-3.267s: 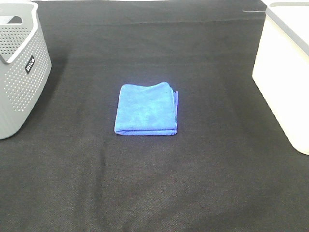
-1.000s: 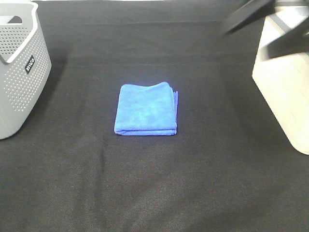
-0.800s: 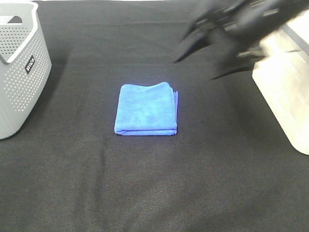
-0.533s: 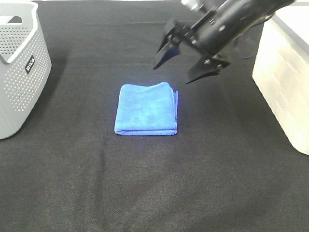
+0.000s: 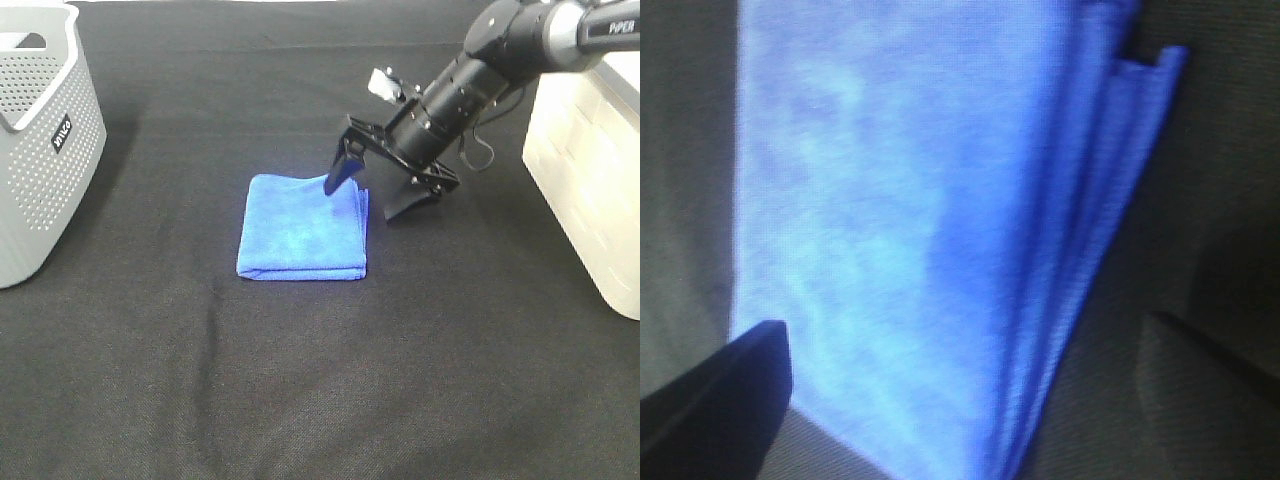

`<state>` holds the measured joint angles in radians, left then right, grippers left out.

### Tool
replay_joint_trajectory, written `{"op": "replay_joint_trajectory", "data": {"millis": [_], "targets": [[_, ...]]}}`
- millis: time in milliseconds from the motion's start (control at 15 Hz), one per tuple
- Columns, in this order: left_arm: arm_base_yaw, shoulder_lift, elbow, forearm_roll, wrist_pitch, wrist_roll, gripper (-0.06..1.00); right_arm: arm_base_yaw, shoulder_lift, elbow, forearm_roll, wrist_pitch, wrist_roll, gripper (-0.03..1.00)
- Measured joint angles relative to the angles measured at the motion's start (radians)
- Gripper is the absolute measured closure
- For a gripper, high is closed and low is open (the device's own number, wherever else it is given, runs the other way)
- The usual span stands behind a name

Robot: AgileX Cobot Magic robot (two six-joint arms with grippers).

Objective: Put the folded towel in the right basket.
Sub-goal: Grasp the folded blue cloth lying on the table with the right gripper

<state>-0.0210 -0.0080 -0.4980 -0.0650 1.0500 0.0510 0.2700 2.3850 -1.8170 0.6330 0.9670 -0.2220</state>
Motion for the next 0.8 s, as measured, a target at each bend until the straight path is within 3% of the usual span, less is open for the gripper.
{"op": "replay_joint_trajectory", "data": {"millis": [333,600,733,800], "targets": [[0.0,0.0,0.0,0.001,0.0,0.0,-0.04,0.001,0.071,-0.022,0.061,0.004,0.013,0.1],[0.0,0.0,0.0,0.003,0.0,0.0,-0.04,0.061,0.097,-0.027,0.139,-0.03,0.014,0.18],[0.0,0.0,0.0,0.008,0.0,0.0,-0.04,0.148,0.108,-0.033,0.131,-0.085,0.015,0.38],[0.0,0.0,0.0,0.008,0.0,0.0,-0.04,0.162,0.113,-0.033,0.107,-0.09,0.023,0.56]]}}
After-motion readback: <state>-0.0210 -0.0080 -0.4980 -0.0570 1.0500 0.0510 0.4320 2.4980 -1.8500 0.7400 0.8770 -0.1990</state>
